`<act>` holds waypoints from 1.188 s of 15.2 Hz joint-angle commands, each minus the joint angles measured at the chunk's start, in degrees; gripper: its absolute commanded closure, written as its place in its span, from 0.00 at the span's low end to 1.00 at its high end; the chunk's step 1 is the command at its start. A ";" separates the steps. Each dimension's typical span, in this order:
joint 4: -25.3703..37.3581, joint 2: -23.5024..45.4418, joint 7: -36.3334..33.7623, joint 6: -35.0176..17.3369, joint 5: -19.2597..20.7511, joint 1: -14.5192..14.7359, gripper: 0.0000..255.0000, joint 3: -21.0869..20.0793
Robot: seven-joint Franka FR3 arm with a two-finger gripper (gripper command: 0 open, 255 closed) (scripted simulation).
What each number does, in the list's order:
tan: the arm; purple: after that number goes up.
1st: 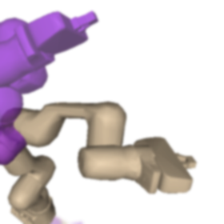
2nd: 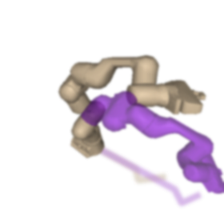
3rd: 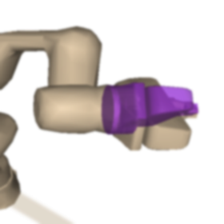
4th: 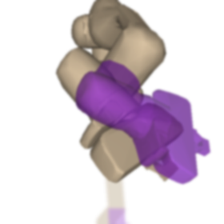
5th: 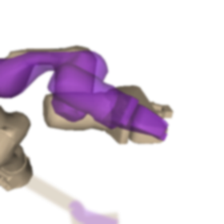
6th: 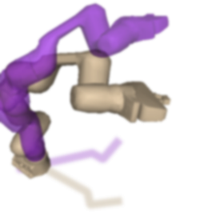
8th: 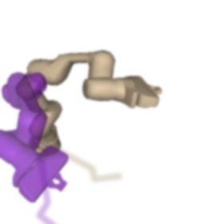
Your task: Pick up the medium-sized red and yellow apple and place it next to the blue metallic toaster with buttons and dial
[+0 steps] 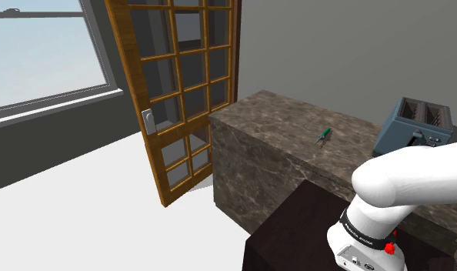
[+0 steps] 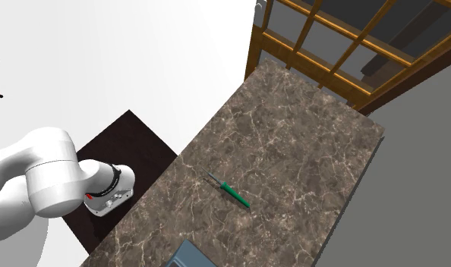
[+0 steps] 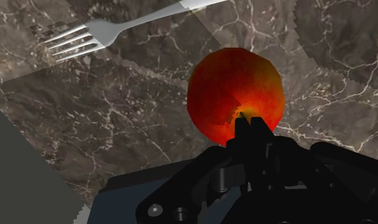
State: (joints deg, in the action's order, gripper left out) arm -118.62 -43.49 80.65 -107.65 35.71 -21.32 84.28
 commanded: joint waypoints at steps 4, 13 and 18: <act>0.01 0.00 0.00 -0.01 0.01 0.01 0.00 0.01; 5.16 0.97 1.48 6.15 -2.70 -1.28 0.00 -4.03; 5.16 0.98 1.48 6.15 -2.70 -1.28 0.00 -4.02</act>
State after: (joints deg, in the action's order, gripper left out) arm -113.47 -42.52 82.13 -101.51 33.01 -22.60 80.26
